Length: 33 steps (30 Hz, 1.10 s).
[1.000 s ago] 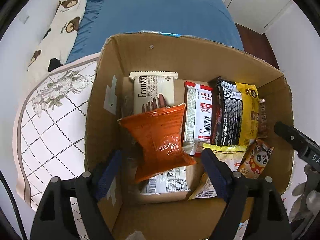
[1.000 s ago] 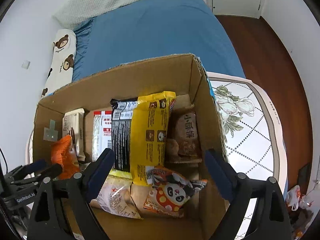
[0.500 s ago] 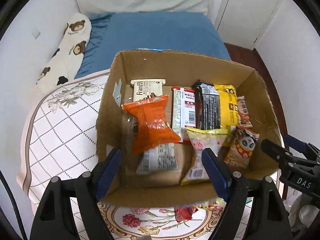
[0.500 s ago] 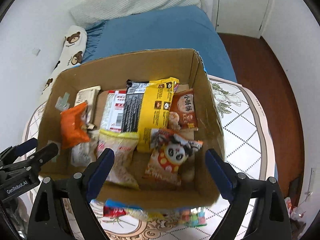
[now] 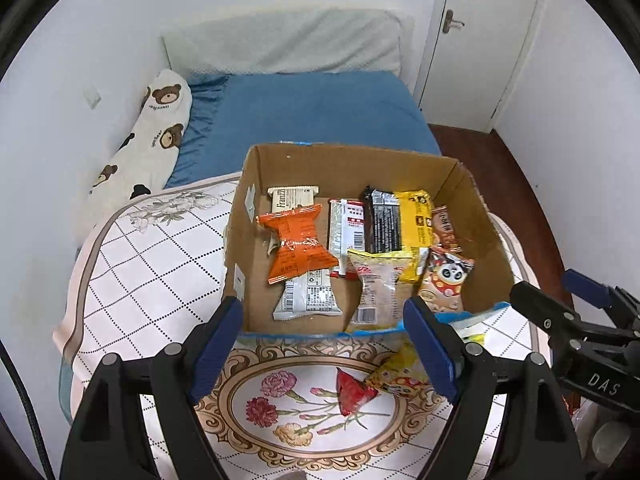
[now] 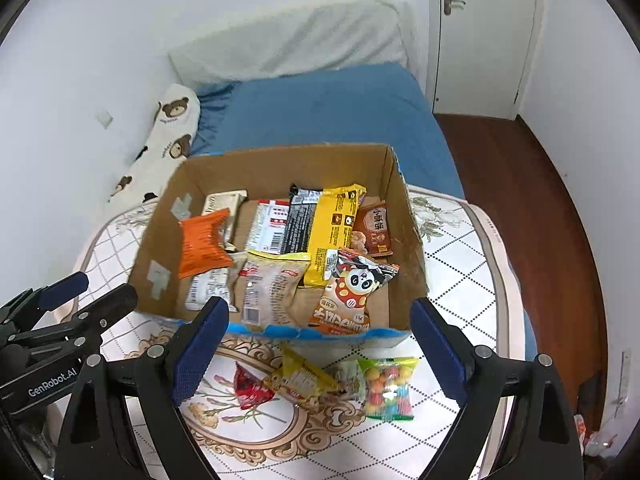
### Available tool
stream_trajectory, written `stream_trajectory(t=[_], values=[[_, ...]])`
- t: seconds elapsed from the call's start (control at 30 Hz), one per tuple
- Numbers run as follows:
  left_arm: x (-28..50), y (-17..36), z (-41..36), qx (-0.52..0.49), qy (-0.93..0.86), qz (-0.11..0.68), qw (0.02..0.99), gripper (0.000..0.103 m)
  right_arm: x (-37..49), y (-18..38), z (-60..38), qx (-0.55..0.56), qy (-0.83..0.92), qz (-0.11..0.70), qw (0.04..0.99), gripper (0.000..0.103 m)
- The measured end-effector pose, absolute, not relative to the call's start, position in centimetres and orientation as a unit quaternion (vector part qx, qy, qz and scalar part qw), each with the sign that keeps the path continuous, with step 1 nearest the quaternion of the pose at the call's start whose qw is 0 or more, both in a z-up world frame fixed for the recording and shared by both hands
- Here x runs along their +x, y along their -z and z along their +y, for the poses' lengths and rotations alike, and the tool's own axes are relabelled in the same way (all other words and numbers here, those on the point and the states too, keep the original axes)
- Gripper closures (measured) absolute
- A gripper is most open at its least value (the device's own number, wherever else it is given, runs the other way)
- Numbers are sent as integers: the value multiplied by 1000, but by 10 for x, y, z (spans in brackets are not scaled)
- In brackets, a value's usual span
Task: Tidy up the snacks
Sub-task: 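Lift both tools out of the box back toward the snack pile, then grasp the red candy pack with the left tool while the right tool grasps the colorful candy bag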
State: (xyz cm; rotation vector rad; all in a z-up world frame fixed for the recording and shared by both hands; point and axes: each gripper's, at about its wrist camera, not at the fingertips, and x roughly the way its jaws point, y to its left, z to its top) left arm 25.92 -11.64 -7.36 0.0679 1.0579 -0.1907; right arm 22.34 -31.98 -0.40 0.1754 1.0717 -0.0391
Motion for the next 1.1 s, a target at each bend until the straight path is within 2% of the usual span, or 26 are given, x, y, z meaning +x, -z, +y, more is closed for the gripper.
stream_trajectory(t=[0.2, 0.37, 0.4, 0.43, 0.47, 0.83, 0.9, 0.97, 1.03, 1.1], values=[[236, 74, -114, 17, 90, 509, 856, 21, 195, -1, -319, 112, 4, 511, 852, 9], [217, 124, -120, 39, 93, 558, 824, 21, 174, 40, -331, 143, 0, 550, 823, 10], [214, 136, -123, 47, 97, 570, 815, 21, 171, 50, -336, 152, 1, 558, 815, 20], [211, 150, -126, 58, 99, 582, 805, 21, 167, 62, -341, 161, 4, 566, 808, 37], [208, 165, -130, 71, 99, 593, 796, 21, 163, 75, -348, 167, 12, 576, 800, 40], [225, 270, -164, 112, 102, 660, 736, 21, 165, 187, -392, 189, 75, 642, 739, 39], [229, 280, -167, 112, 102, 659, 737, 28, 171, 203, -390, 178, 77, 650, 735, 39], [233, 289, -169, 113, 104, 663, 733, 56, 179, 219, -387, 156, 89, 659, 730, 39], [236, 295, -169, 105, 108, 668, 728, 63, 184, 232, -387, 151, 91, 668, 723, 39], [237, 295, -170, 103, 107, 667, 730, 64, 187, 243, -386, 148, 90, 675, 717, 41]])
